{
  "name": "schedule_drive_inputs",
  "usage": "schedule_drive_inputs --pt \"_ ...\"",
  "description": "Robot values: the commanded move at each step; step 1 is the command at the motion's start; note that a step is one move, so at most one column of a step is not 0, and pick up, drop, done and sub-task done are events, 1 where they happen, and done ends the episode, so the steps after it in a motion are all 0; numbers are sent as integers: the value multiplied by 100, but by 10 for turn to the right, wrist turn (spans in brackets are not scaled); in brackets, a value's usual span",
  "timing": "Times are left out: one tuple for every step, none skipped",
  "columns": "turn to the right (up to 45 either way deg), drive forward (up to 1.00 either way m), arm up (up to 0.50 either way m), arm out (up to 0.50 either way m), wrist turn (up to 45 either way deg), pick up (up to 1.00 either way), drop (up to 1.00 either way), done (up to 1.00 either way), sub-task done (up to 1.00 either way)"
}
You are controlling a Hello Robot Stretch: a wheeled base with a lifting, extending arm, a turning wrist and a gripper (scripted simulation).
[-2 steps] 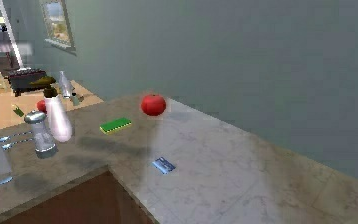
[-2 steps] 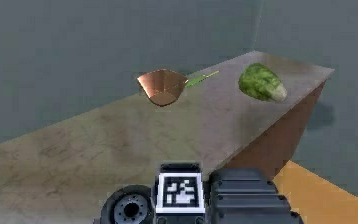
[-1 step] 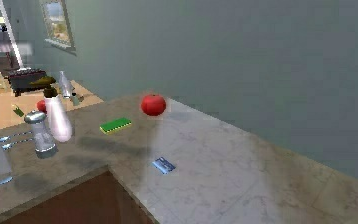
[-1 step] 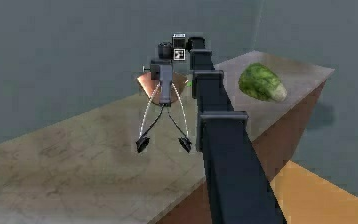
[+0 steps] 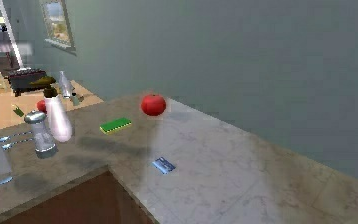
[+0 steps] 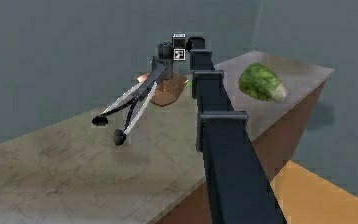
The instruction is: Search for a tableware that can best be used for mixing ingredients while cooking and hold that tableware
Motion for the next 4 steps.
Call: schedule_drive_inputs --pt "0 0 0 0 450 0 0 0 0" --pt "0 0 0 0 450 0 0 0 0" --pt "0 0 0 0 240 0 0 0 0" --pt "0 0 -4 0 0 0 0 0 0"
